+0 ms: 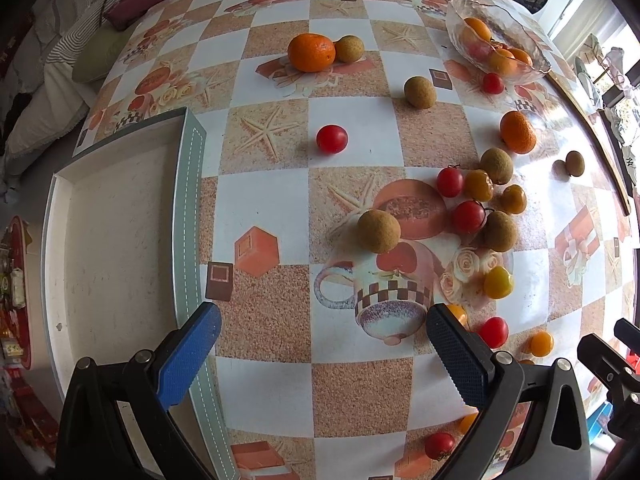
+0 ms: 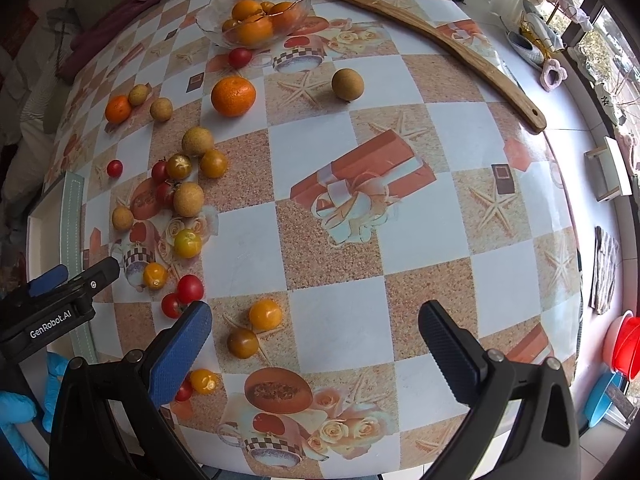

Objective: Organize fruits
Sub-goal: 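Grasp a small brown round fruit with the left tool while the right tool grasps another brown fruit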

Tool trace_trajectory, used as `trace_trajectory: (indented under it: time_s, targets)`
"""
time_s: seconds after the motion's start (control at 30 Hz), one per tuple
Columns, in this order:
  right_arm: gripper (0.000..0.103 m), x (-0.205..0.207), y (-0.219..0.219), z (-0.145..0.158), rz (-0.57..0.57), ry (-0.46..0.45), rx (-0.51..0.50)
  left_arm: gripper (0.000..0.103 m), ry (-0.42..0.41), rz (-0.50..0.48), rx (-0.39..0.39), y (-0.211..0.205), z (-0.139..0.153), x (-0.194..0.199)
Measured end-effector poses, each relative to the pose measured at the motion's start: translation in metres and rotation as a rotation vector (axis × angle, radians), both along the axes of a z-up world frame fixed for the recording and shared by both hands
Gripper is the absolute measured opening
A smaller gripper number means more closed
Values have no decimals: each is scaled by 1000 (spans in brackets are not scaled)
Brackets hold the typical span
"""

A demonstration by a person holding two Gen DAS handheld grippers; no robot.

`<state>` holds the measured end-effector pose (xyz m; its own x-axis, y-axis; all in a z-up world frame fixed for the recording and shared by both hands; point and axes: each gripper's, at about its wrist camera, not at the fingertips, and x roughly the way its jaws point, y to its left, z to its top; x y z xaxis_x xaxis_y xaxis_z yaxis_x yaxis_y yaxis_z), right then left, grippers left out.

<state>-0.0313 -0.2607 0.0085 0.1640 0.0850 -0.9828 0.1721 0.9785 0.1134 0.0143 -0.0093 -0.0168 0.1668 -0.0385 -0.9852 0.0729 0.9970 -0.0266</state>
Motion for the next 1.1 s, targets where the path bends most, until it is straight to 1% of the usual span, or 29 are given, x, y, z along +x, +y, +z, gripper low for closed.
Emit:
trace_trajectory:
  time_s: [0.27, 0.43, 0.5, 0.73, 0.77, 0.8, 0.83, 0.87, 0.9, 0.97, 1.0, 1.03, 1.07, 1.1]
  targets:
    - [103, 3, -2, -2, -5, 3, 3, 103, -16, -8, -33, 0, -4, 7]
    - [103, 7, -3, -3, -6, 2, 2, 103, -32, -4, -27, -3, -8, 17]
    - [103, 12, -5, -5, -8, 0, 2, 103, -40, -4, -18, -3, -12, 21]
    - [103, 38, -19, -11, -22, -21, -11, 103, -60, -38, -30, -12, -23, 31]
    - [103, 42, -21, -12, -22, -26, -13, 103, -78, -45, -37, -15, -21, 31]
    - [103, 48, -23, -13, -23, -32, -15, 97, -89, -51, -41, -18, -21, 31]
    - [102, 52, -26, -14, -25, -36, -18, 89, -101, -57, -45, -21, -20, 31]
    - [102, 58, -28, -15, -26, -40, -23, 88, -104, -63, -42, -24, -21, 34]
    - [101, 62, -31, -17, -28, -45, -26, 87, -104, -65, -41, -27, -22, 34]
    - [95, 72, -35, -19, -31, -56, -27, 87, -114, -56, -55, -30, -21, 34]
    - [89, 77, -37, -20, -31, -57, -28, 87, -113, -58, -55, -33, -21, 34]
    - [84, 81, -39, -22, -30, -57, -29, 87, -94, -57, -49, -32, -24, 36]
    - [81, 87, -40, -24, -27, -55, -29, 87, -98, -58, -50, -34, -23, 35]
    - [76, 92, -40, -27, -22, -54, -28, 83, -103, -58, -58, -37, -23, 33]
